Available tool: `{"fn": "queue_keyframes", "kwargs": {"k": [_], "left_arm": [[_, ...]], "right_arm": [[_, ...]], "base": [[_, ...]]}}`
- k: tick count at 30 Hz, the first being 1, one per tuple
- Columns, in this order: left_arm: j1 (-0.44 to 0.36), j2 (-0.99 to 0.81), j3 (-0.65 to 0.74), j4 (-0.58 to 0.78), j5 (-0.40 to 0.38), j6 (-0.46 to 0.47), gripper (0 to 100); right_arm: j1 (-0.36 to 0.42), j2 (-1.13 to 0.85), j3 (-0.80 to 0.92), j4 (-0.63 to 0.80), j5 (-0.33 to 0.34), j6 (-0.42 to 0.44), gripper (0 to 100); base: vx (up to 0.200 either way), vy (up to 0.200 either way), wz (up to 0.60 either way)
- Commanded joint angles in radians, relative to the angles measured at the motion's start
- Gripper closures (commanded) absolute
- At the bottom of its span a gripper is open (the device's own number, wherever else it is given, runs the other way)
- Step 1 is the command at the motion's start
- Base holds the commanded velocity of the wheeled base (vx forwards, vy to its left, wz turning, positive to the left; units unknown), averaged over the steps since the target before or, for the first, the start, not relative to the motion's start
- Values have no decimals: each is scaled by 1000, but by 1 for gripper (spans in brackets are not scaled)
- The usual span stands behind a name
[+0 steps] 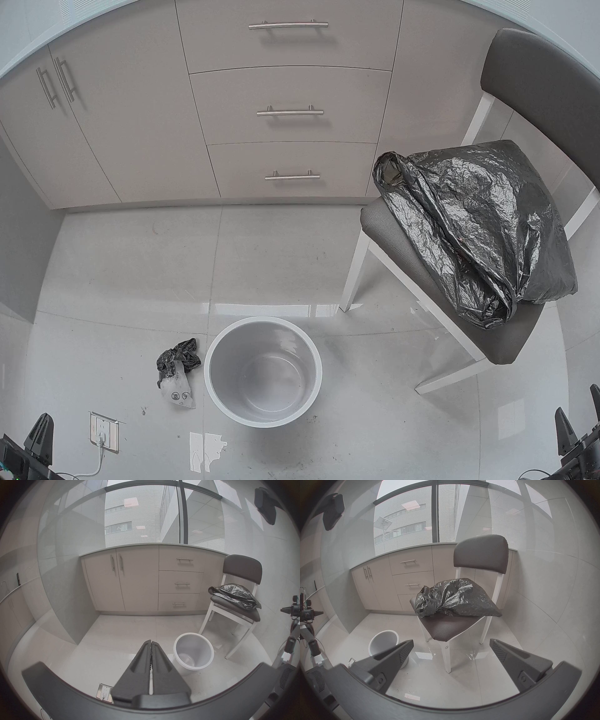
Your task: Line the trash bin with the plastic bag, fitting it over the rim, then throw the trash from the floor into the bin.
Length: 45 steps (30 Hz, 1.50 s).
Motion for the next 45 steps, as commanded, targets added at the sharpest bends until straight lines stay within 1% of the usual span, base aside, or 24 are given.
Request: {"fn": "queue_keyframes", "kwargs": {"k": [1,7,9,10,11,12,14,15,21,22,24,25,26,27,28,29,30,34,37,38,39,42,43,45], "left_arm": [[0,-16,7,0,-6,4,100],[0,-16,-4,-5,-6,-8,100],[-15,24,-154,-29,-29,-119,100],[-18,38,-183,-29,-32,-133,100],[-41,108,-275,-23,-36,-153,100],[-43,139,-300,-23,-44,-119,100],[-39,159,-303,-25,-78,-51,100],[-41,157,-298,-17,-101,-56,100],[-43,156,-291,6,-116,-131,100],[-46,162,-285,17,-121,-148,100],[-53,159,-260,18,-141,-151,100],[-53,159,-254,18,-158,-151,100],[-53,160,-251,18,-179,-153,100],[-52,157,-249,18,-196,-156,100],[-49,157,-248,20,-199,-156,100],[-49,157,-248,20,-199,-156,100],[-49,163,-249,20,-199,-163,100],[-50,174,-248,21,-204,-194,100],[-53,199,-243,23,-207,-197,100],[-53,199,-243,23,-207,-197,100],[-50,238,-242,26,-199,-199,100],[-47,292,-240,23,-196,-203,100],[-49,309,-240,21,-197,-217,100],[-53,311,-242,23,-204,-220,100]], "right_arm": [[0,-16,18,-2,0,0,0],[0,-16,18,-5,2,0,0],[0,-16,18,-3,2,0,0],[0,-16,18,-3,2,0,0],[0,-16,18,-5,2,0,0],[0,-16,18,-5,2,0,0],[0,-16,18,-5,0,0,0],[0,-16,18,-6,0,0,0],[0,-16,18,-8,-1,2,0],[-2,-4,-44,-57,-6,55,0],[34,183,-397,-112,-21,291,0],[48,263,-496,-94,-23,331,0],[52,314,-578,-69,-21,291,0],[49,352,-628,-46,-6,210,0],[51,384,-639,-40,6,138,0],[51,384,-639,-40,6,138,0],[54,456,-607,-46,32,67,0],[94,587,-530,-63,45,78,0],[155,662,-475,-150,37,72,0],[155,662,-475,-150,37,72,0],[193,712,-452,-196,34,67,0],[233,760,-443,-204,35,64,0],[275,794,-435,-207,35,64,0],[314,832,-429,-209,34,66,0]], "base": [[0,0,0],[0,0,0],[0,0,0],[0,0,0],[0,0,0],[0,0,0],[0,0,0],[0,0,0],[0,0,0],[0,0,0],[0,0,0],[0,0,0],[0,0,0],[0,0,0],[0,0,0],[0,0,0],[0,0,0],[0,0,0],[0,0,0],[0,0,0],[0,0,0],[0,0,0],[0,0,0],[0,0,0]]}}
